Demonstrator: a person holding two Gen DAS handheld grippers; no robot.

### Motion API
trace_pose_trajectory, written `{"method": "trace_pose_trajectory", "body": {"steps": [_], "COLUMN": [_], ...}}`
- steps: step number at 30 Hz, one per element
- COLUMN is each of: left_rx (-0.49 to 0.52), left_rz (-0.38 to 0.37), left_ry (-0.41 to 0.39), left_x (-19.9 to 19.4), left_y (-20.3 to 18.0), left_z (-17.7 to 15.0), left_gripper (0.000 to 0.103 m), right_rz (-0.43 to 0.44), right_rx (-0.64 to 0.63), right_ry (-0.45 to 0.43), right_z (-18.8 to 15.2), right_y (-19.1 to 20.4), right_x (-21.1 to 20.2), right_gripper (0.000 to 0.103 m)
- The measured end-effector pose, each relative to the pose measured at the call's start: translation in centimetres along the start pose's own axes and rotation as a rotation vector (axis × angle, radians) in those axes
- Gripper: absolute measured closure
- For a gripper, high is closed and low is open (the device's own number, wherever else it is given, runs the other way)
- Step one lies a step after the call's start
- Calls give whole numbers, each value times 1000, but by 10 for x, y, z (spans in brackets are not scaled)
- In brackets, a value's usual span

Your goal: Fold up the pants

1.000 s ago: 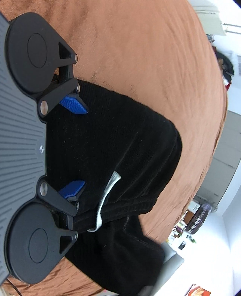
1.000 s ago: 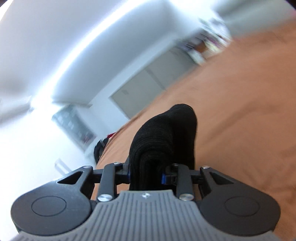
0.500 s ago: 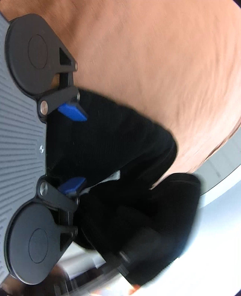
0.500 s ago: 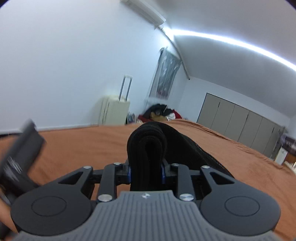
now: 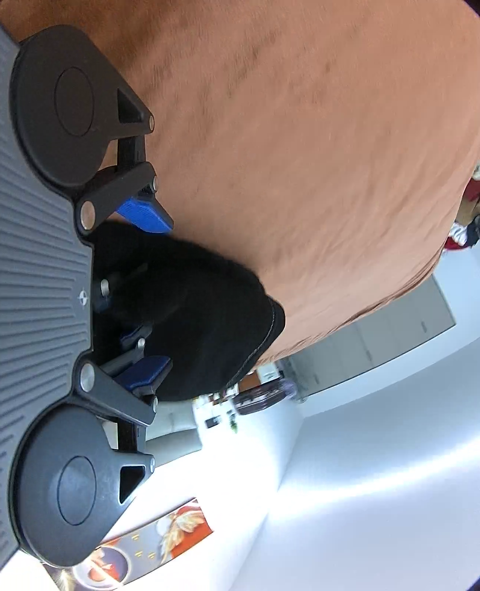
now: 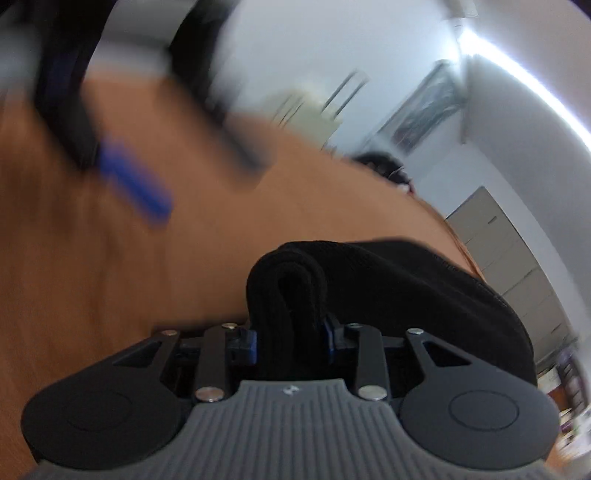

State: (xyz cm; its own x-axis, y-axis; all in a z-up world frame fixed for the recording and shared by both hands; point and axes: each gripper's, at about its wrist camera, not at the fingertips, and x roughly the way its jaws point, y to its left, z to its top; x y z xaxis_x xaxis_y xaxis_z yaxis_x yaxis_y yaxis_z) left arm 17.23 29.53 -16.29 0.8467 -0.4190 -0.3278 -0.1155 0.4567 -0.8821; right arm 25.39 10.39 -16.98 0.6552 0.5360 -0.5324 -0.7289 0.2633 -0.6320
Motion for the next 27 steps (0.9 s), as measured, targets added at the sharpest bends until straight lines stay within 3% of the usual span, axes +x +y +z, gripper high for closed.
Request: {"method": "trace_pose_trajectory", "body": {"steps": [1,3,5,12,15,17,18,19,20,21,22,24,27], "left_rx": [13,48,63,78,95,98,91,80,71,71,76,72,31], "left_rz": [-5,-20,-18,-51,-33,-17,-30,-49,-60,-49,-50,-84,-151], "left_ry": [11,24,38,103,158,177,183,184,180,172,167,156,111], "left_x": [3,8,15,45,62,70,72,73,74,74,73,68,52], "left_y": [-5,-13,-20,-43,-47,-50,-49,-48,-47,-45,-45,-45,-44], "left_z": [-1,-1,-1,-4,-5,-7,-8,-9,-10,-9,-8,-7,1], "left_gripper": [15,14,14,14,13,14,19,39,49,65,67,71,73], "right_rz": [-28,-32,-20,13,73,131,136,124,103,82,59,35,5], "right_rx": [-29,63,130,235,281,377,441,509,600,684,797,1011,1170], "right_ry": [-14,-31,-62,-100,-126,-160,-184,-202,-213,-221,-228,-222,-180], "right_z": [-3,4,9,-2,-14,-21,-40,-46,-56,-66,-80,-104,-127], "right_y": [5,-6,-18,-43,-51,-65,-72,-79,-91,-101,-113,-131,-140], "right_x": [0,-10,-20,-66,-88,-107,-128,-135,-140,-142,-143,-139,-135], "right_gripper": [64,47,42,48,56,58,58,58,58,61,65,86,96]}}
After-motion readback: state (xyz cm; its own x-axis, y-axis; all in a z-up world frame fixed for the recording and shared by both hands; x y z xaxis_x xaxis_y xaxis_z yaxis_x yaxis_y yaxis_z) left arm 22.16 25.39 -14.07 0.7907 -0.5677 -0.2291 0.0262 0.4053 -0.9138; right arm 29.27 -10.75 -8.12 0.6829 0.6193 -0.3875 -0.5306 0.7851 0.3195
